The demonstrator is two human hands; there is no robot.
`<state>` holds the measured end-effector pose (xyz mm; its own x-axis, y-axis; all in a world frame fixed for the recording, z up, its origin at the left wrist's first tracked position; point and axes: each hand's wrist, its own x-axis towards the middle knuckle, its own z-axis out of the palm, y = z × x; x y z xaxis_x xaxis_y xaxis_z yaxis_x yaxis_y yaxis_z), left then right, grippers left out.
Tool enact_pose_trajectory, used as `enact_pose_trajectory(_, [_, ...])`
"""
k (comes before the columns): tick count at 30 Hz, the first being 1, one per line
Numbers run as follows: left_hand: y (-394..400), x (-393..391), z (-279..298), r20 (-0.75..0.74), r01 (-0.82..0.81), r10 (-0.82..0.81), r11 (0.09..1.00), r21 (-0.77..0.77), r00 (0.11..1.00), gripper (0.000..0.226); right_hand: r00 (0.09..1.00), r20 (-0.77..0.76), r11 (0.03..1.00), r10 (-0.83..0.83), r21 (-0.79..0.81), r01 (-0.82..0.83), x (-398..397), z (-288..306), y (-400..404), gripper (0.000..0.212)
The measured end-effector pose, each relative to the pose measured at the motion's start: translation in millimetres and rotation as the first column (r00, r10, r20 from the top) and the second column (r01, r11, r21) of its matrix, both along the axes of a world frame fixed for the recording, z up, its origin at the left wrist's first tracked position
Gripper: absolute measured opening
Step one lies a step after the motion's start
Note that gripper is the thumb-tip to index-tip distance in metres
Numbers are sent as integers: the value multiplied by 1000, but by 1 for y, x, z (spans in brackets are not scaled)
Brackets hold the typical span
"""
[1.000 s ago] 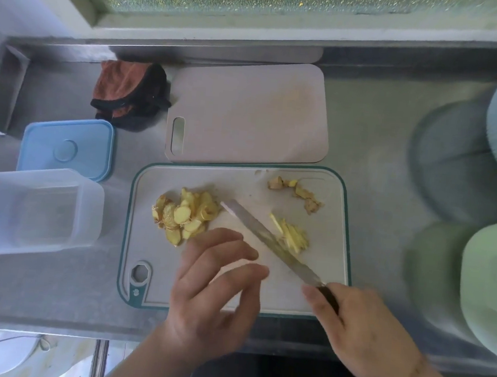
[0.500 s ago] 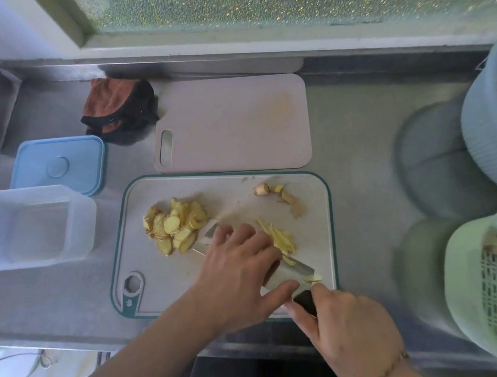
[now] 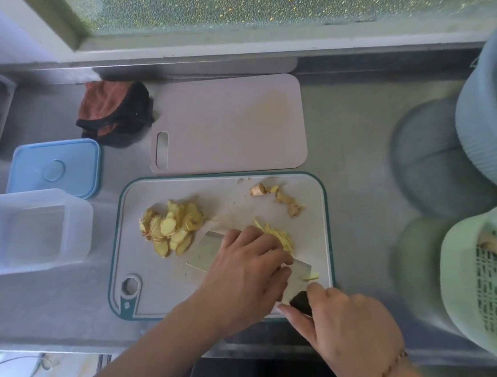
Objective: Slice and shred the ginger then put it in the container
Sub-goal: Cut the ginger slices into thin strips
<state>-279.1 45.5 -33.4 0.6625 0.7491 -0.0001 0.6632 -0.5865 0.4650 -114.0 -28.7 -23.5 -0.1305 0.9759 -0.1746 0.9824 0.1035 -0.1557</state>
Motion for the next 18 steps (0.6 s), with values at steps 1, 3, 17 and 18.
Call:
enact_pose_trajectory(1, [2,4,0,24,1,-1,1000,-9,1000,23,1000,12,1000,12,21,-12,0,-1,-2,60])
enact_pose_trajectory(3, [7,11,0,54,60,-57,997,-39,997,20,1000,18,998,21,62,-22,-1,-5,-4,64])
enact_pose_trajectory(17, [9,33,10,-202,322,-318,947,-16,926,28,999,-47,986,25,164,-17,-1,-12,-10,75])
enact_pose_trajectory(18, [9,34,10,-221,334,-327,942,-6,919,28,998,-50,986,24,166,-15,-1,-13,-10,75])
